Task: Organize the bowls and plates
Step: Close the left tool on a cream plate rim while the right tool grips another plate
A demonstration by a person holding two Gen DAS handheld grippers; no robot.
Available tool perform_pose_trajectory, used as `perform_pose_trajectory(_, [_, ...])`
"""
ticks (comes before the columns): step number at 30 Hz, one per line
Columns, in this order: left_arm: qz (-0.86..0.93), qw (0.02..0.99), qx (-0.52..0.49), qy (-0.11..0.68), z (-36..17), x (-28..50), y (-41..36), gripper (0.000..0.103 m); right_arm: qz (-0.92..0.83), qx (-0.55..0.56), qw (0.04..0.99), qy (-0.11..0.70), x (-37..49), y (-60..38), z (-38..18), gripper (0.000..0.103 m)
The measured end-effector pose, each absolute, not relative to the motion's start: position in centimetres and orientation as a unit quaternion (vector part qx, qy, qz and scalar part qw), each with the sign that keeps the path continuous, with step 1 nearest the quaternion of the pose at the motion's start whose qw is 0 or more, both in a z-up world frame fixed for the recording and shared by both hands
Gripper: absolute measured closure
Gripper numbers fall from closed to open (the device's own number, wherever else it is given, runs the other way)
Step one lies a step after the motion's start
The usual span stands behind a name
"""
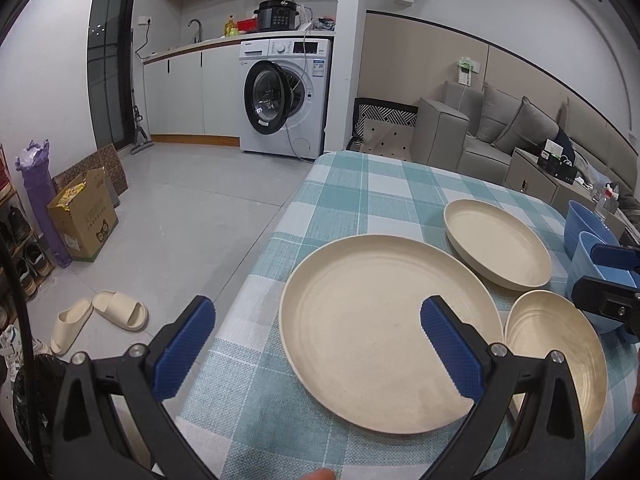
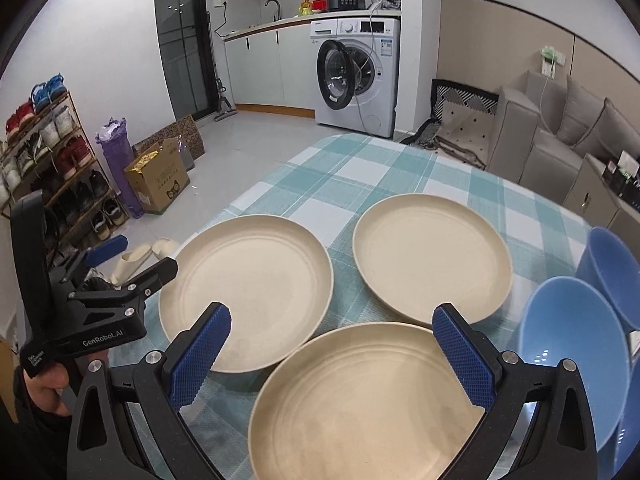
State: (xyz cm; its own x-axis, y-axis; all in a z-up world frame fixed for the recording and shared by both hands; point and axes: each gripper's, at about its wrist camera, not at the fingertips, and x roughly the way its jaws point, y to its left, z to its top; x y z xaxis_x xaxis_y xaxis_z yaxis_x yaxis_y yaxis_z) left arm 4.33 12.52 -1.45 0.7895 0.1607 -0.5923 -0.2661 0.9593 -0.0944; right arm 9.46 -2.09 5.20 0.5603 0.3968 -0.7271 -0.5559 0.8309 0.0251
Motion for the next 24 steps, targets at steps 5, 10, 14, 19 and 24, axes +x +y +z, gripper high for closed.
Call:
perform_pose_trajectory(5, [0.119,0.937,-0.093,0.314,-2.0,4.7,13.1,0.0,0.29,-0.078,0.863,0.407,11.1,-1.3,3.6,0.0])
perform_pose_trajectory(10, [0.121,0.931,-0.101,0.33,-2.7,5.1,13.6,0.0,0.296,-0.071,0.854,0.422,12.1,-0.5,2.0,0.0])
perform_pose_trajectory(14, [0.119,0.926,-0.108,0.342,-3.4,5.3,13.9,0.0,0.296,-0.062,0.848,0.435,12.8,-0.1,1.1,0.0])
perform_pose_trajectory(19, [0.119,0.922,-0.114,0.352,-4.0,5.5,14.0,0.0,0.302,-0.051,0.844,0.441,13.5,0.4,0.1,0.009])
perform_pose_trajectory(24, [0.106,0.92,-0.12,0.358,-4.3,5.7,14.1,0.002,0.305,-0.051,0.838,0.449,14.1,1.0,-0.9,0.017])
